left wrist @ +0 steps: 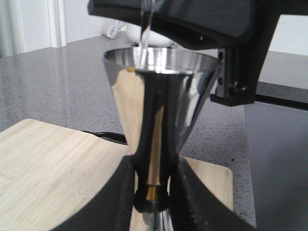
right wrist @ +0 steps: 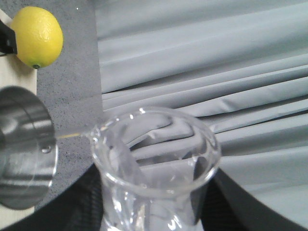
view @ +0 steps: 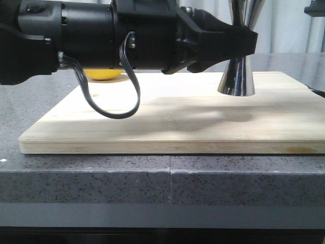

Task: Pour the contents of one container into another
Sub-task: 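Tilt the beaker with the right gripper, pouring liquid into the jigger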

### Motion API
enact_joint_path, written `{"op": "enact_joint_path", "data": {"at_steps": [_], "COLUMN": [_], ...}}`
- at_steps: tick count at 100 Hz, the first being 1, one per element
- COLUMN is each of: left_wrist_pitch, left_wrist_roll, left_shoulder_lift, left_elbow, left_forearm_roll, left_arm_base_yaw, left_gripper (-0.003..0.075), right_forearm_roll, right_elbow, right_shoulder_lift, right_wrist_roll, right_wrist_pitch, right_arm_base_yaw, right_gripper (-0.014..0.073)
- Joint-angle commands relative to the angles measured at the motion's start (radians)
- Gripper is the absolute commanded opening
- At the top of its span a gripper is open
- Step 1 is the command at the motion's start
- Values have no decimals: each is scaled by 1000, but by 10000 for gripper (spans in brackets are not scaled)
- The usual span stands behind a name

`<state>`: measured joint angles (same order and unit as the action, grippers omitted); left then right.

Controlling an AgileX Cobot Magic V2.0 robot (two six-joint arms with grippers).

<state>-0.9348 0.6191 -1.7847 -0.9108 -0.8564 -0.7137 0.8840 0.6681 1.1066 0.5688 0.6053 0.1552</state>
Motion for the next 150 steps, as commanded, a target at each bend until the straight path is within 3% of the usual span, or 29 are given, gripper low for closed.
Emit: {"op": "enact_joint_path", "data": {"at_steps": [1,150], "left_wrist_pitch": [-80,-80], "left_wrist_roll": [11,11], "left_shoulder_lift": [47,47], "left_elbow": [-32,-32], "left_forearm_roll": [39,39], "left_arm_base_yaw": [-1,-1], "left_gripper": [60,60], "right_forearm_roll": [-27,-27], "right_elbow": [28,28], "right_shoulder_lift": [-24,-24], "right_wrist_roll": [8,147], "right_wrist_pitch": [64,86], "right_arm_base_yaw": [-2,-2], "right_gripper": [291,291]}}
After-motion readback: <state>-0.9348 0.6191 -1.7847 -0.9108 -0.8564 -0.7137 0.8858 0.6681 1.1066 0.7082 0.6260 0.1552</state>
